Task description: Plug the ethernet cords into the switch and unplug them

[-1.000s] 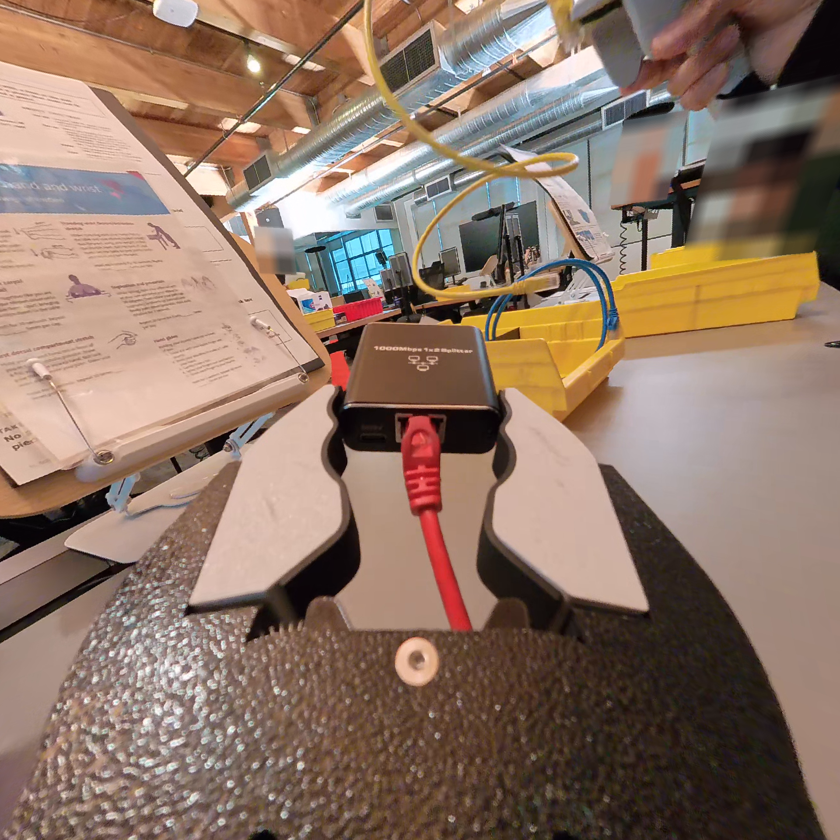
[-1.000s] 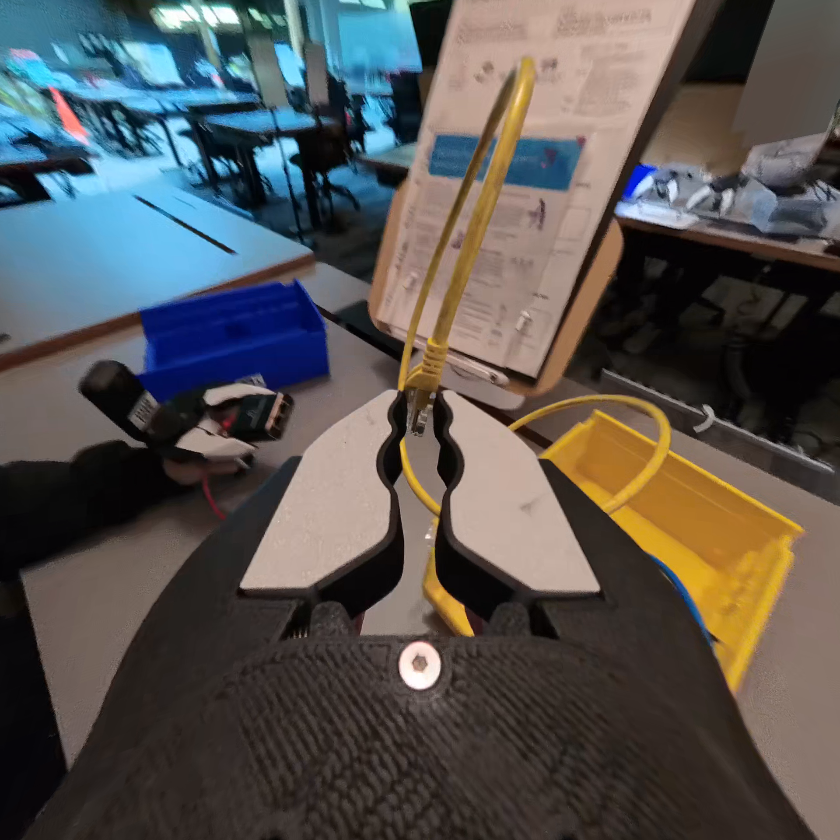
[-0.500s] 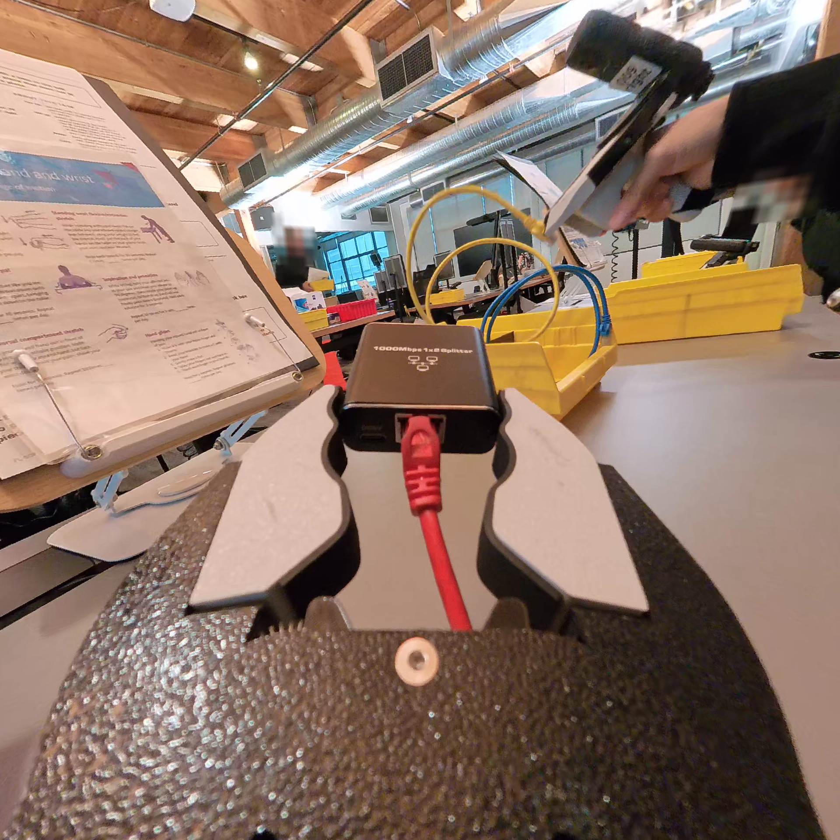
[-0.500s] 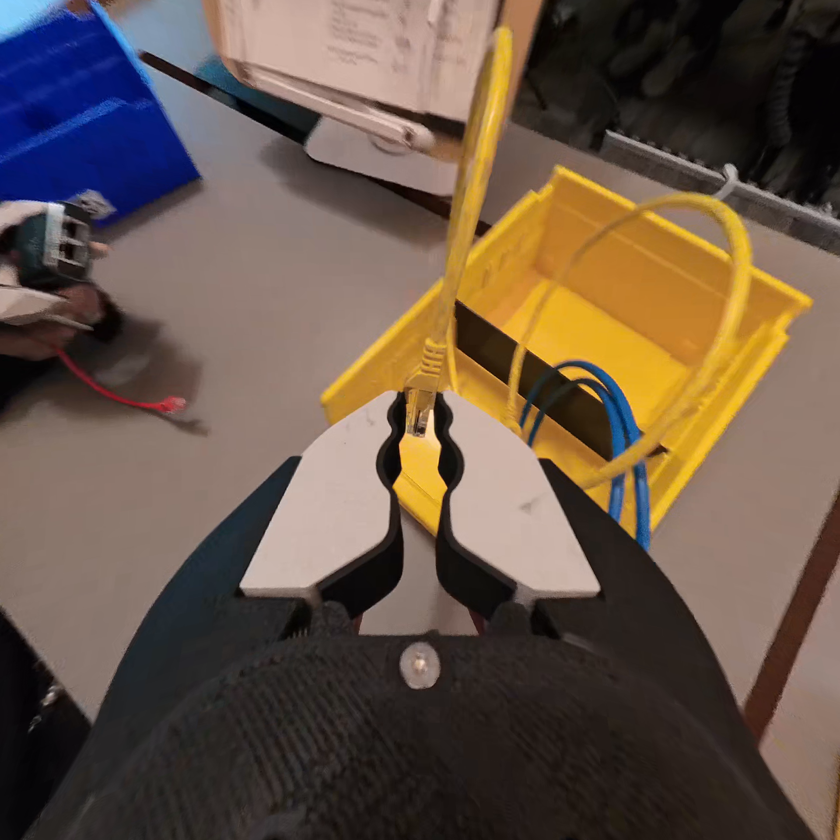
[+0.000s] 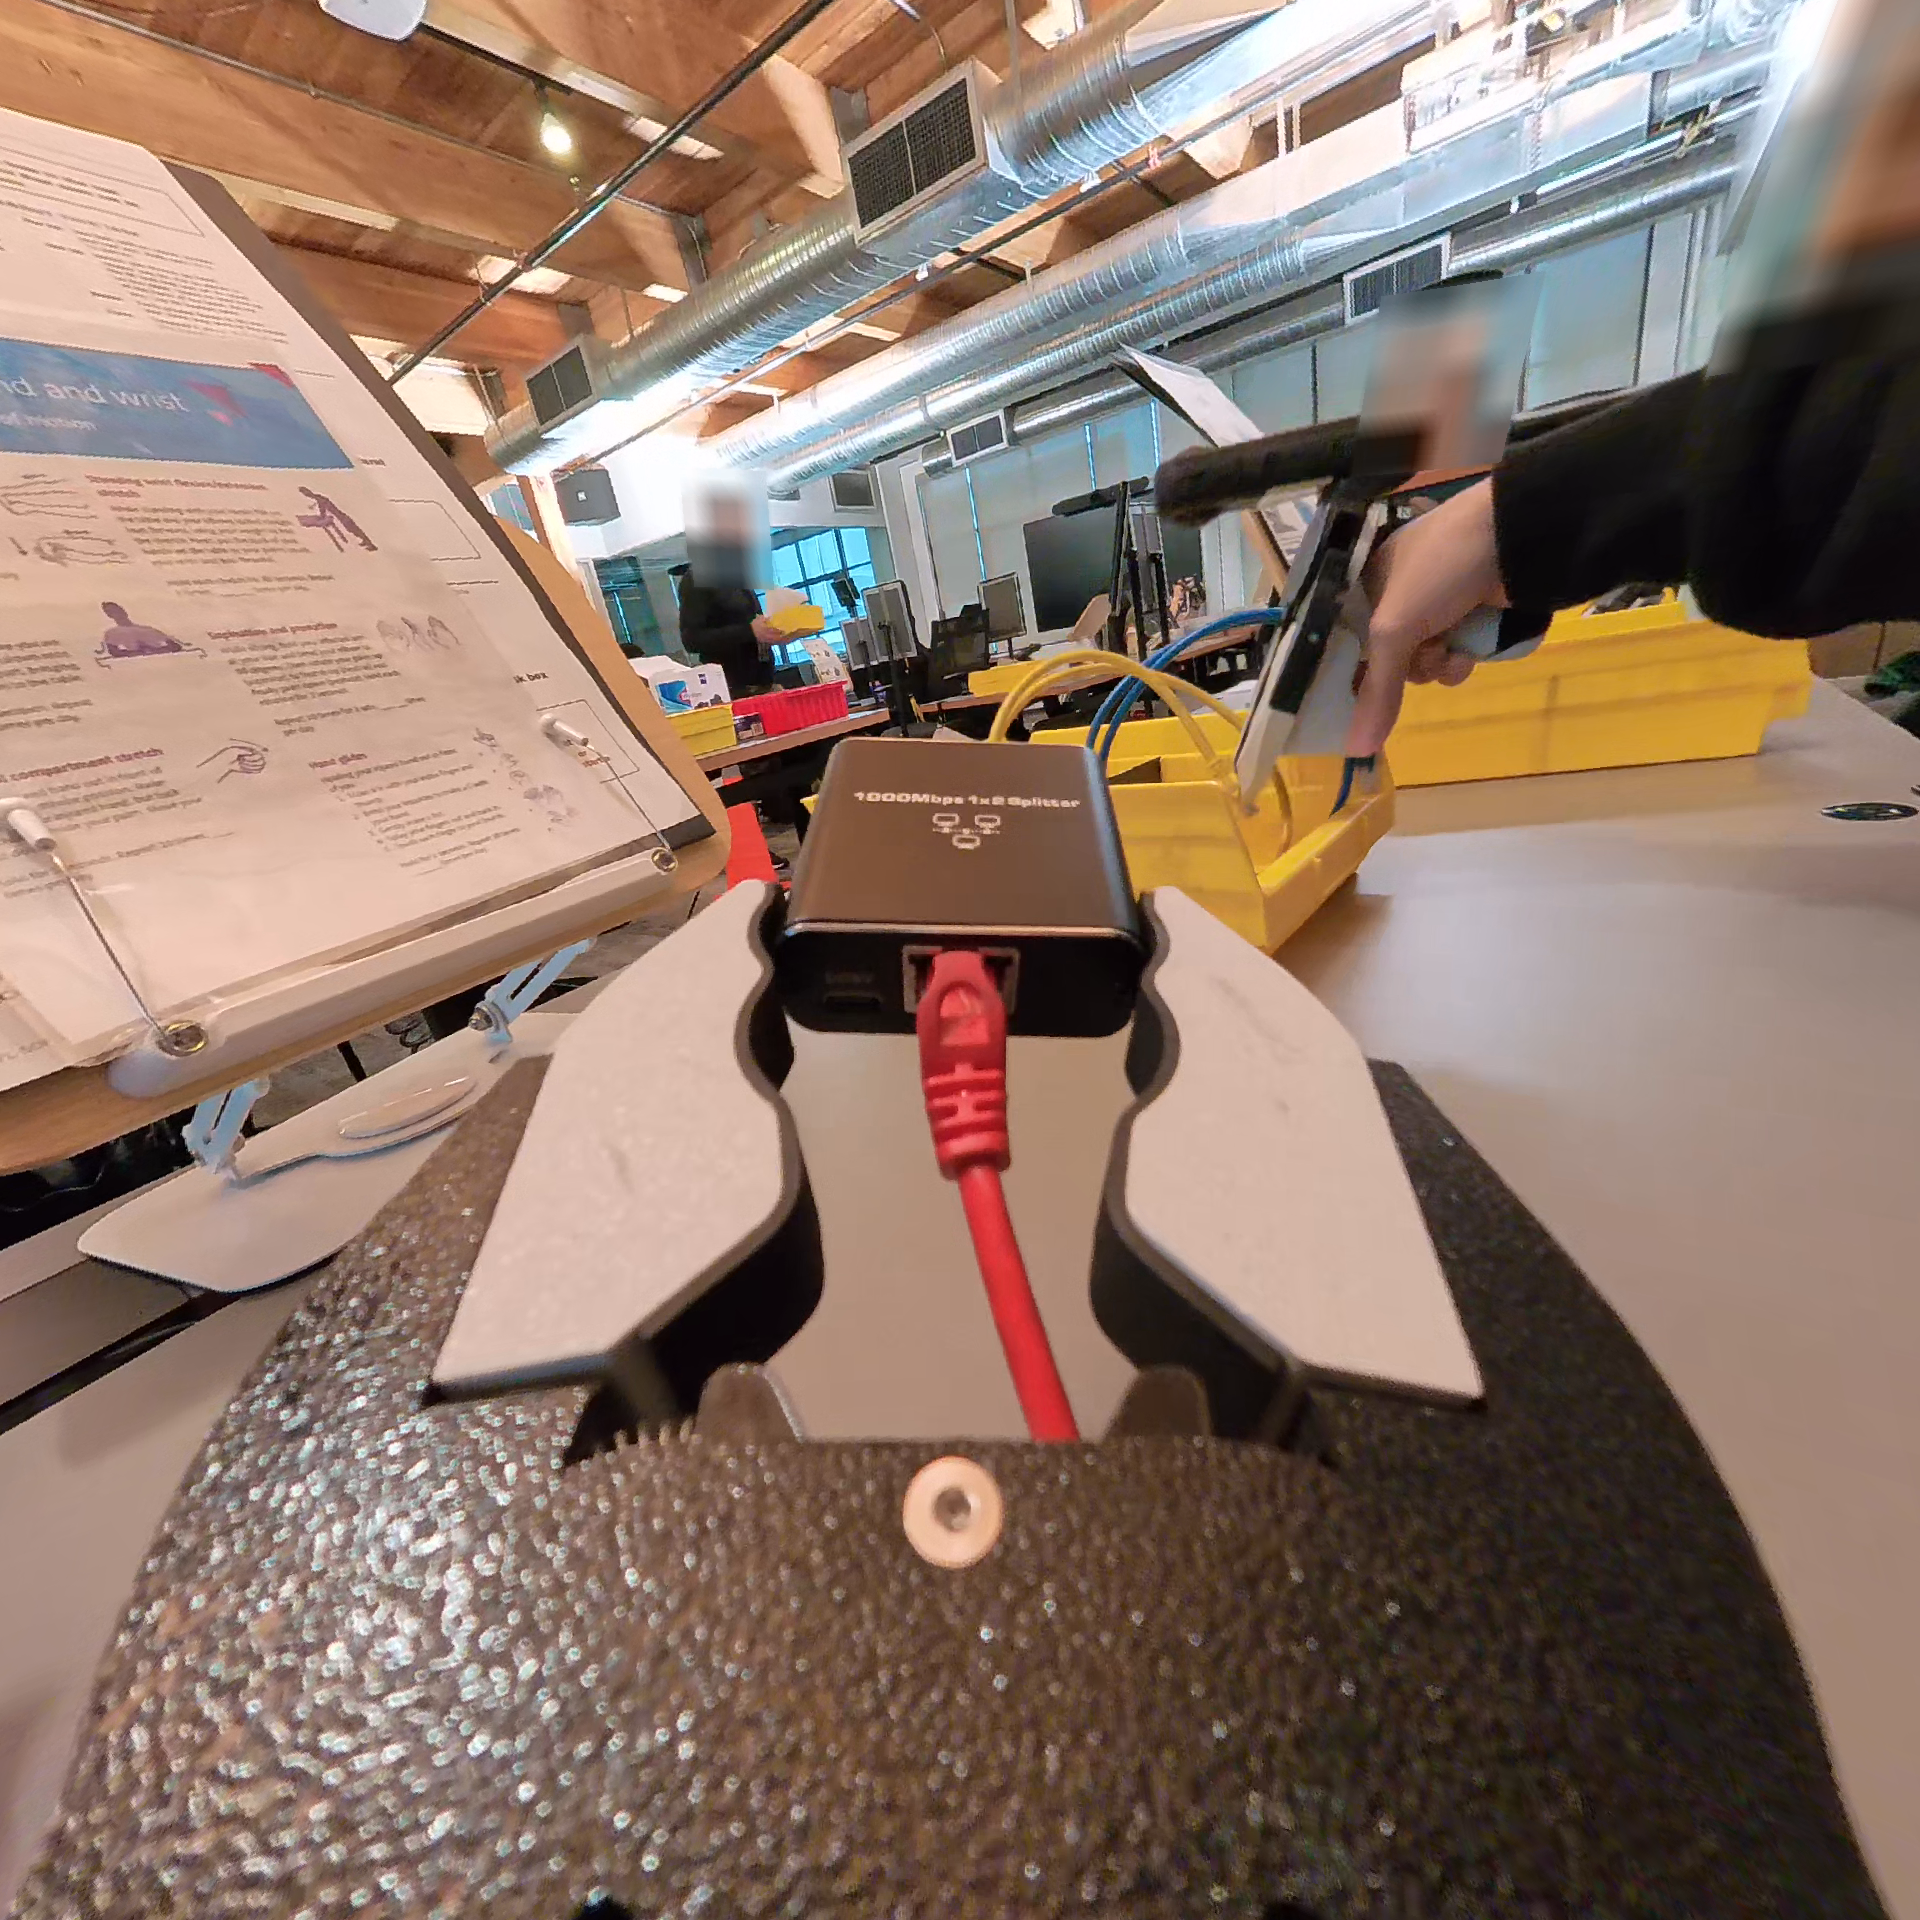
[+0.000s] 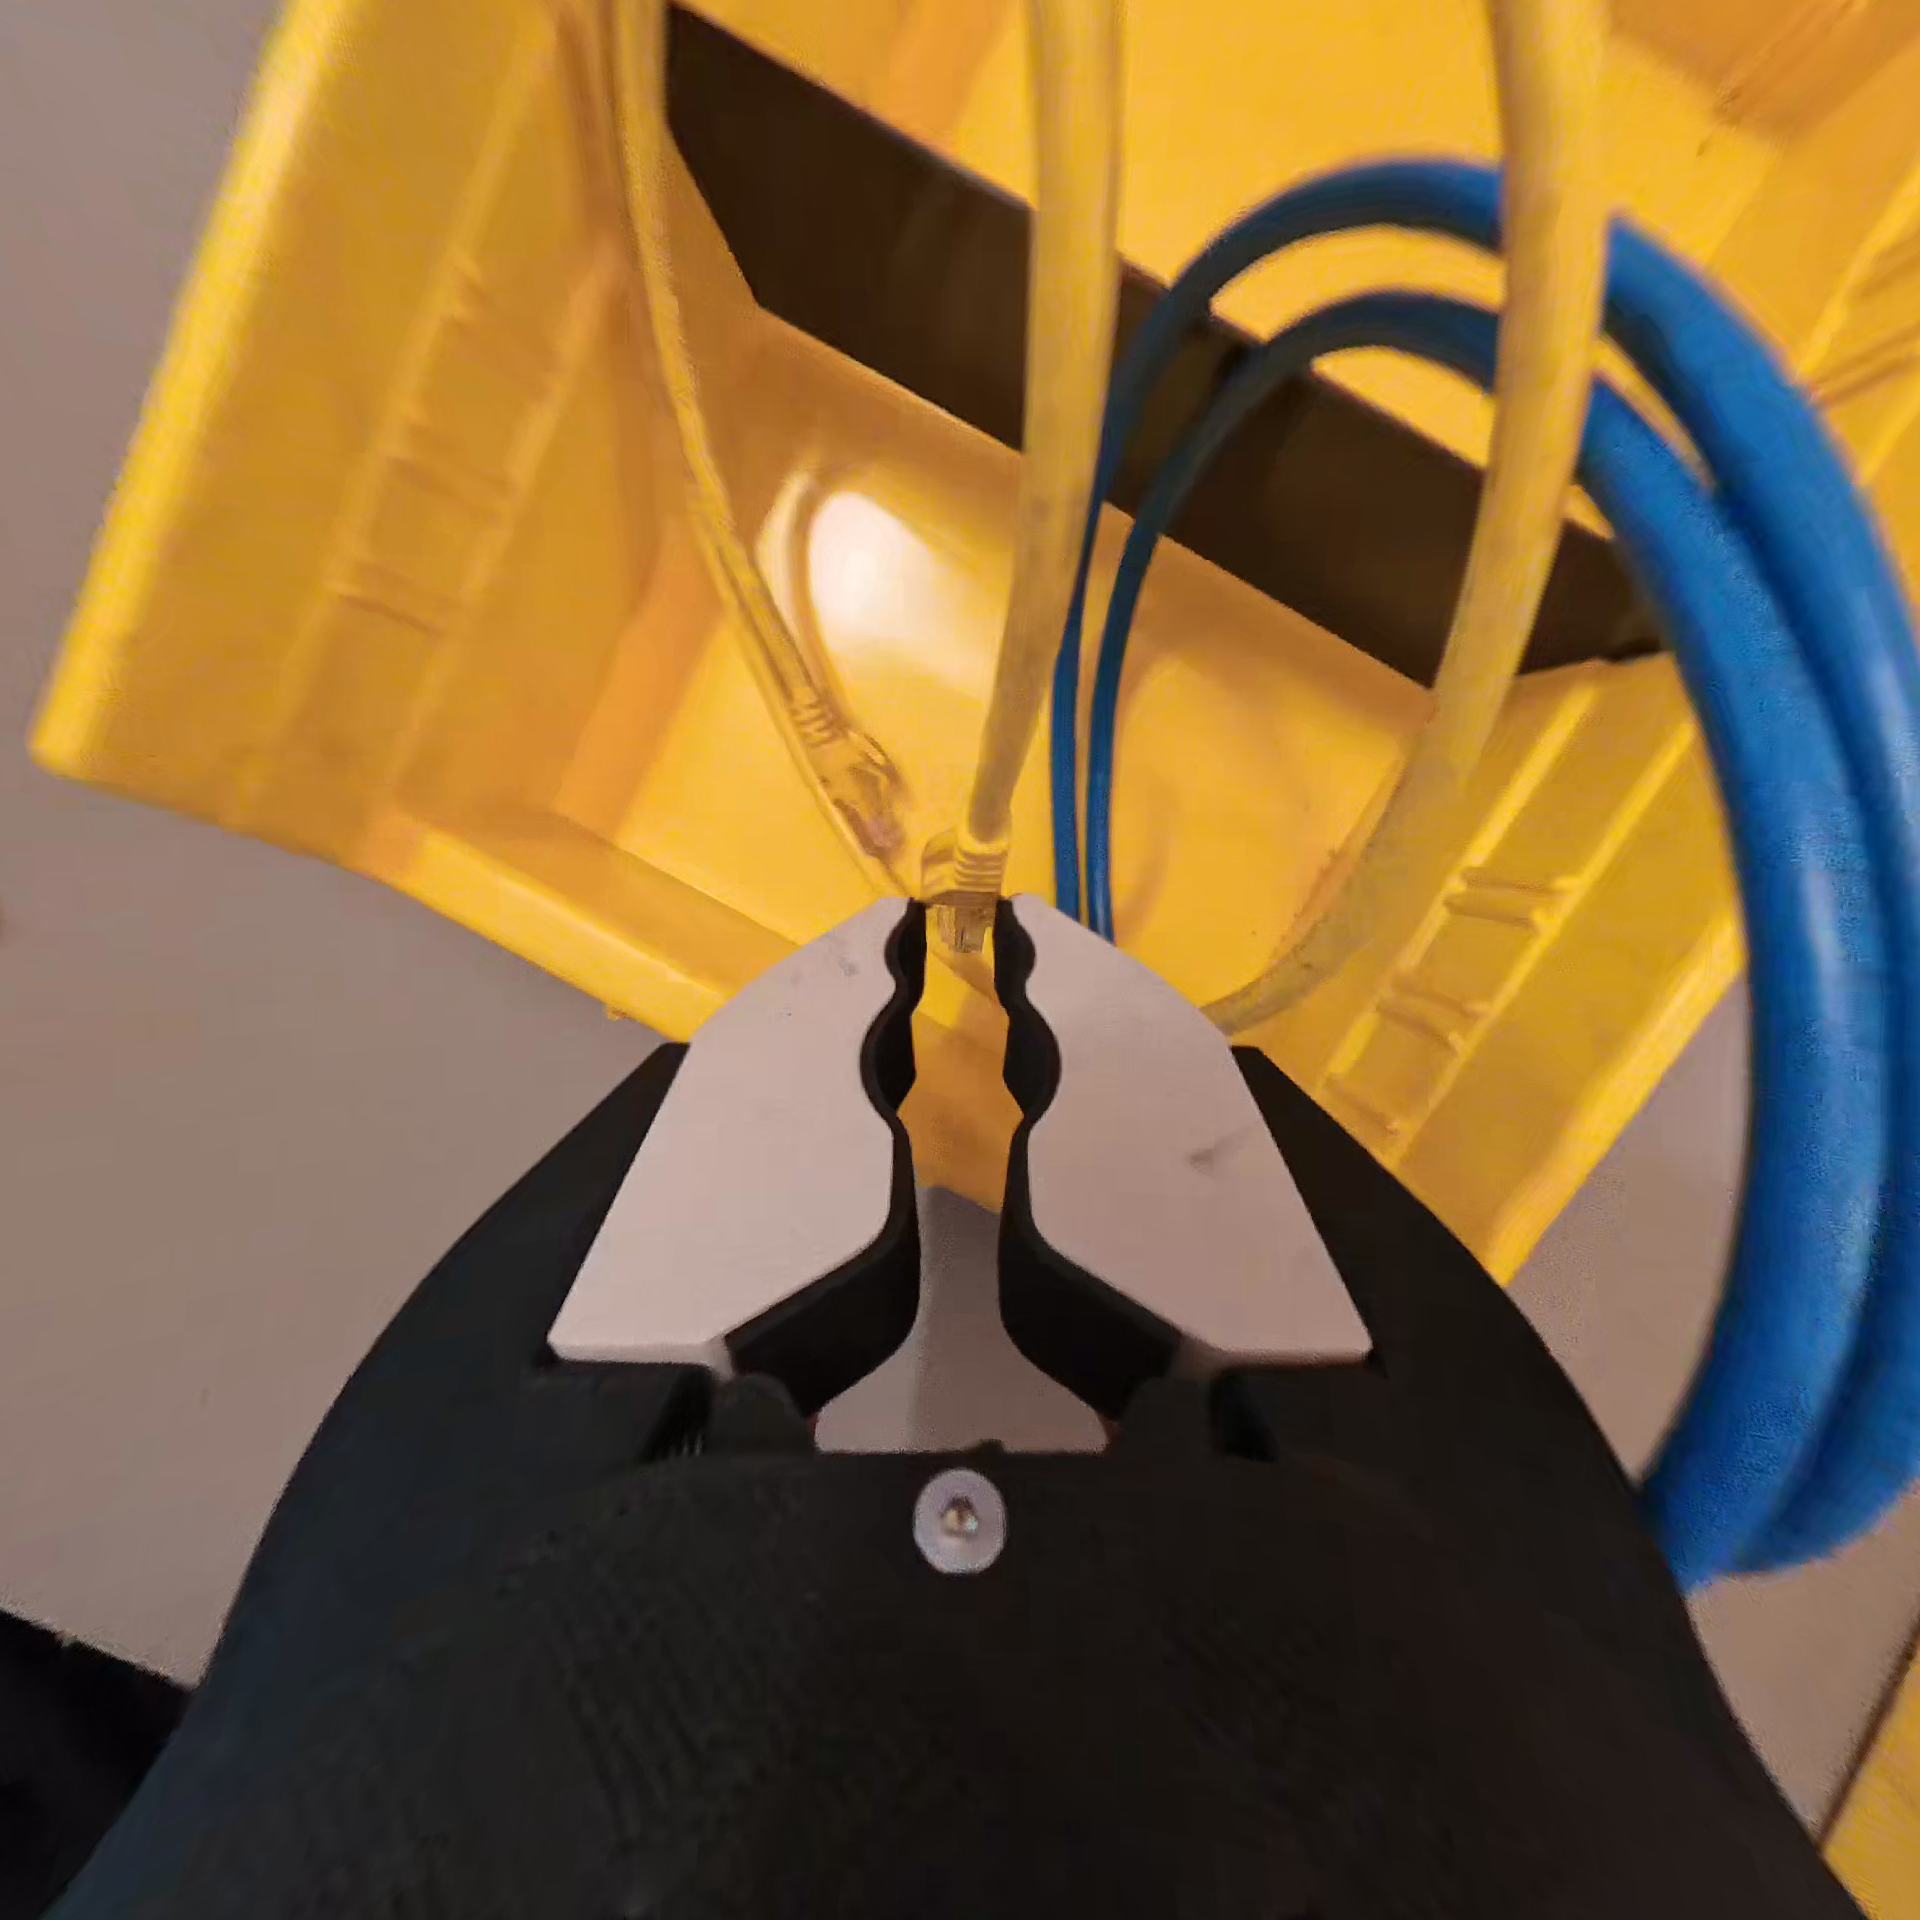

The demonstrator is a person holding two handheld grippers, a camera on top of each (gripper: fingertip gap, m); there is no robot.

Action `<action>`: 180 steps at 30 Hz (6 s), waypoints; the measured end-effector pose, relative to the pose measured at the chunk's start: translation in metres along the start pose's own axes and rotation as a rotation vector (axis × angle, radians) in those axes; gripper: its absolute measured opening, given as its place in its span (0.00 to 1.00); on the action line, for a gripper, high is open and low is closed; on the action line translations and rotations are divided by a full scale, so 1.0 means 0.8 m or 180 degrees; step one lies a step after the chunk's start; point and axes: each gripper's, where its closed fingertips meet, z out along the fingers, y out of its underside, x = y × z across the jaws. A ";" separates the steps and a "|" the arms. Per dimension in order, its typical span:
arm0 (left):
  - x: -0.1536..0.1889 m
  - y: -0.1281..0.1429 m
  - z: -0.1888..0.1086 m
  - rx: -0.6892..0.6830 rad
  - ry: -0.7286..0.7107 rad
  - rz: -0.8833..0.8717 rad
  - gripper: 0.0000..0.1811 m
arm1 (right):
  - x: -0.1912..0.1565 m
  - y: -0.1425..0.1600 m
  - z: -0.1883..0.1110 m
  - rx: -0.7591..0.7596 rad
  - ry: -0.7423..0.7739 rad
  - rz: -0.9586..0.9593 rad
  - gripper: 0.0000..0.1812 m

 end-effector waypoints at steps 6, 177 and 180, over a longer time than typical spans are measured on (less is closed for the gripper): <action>0.001 0.001 0.000 -0.0014 0.0014 0.0002 0.34 | -0.005 -0.018 -0.005 0.0283 0.0042 0.0054 0.23; 0.123 -0.096 -0.064 0.0222 0.1321 -0.1028 0.35 | -0.471 -0.004 -0.143 0.4746 -0.2701 -0.1337 0.33; 0.124 -0.096 -0.066 0.0221 0.1401 -0.1080 0.35 | -0.474 -0.001 -0.143 0.4661 -0.2862 -0.1350 0.30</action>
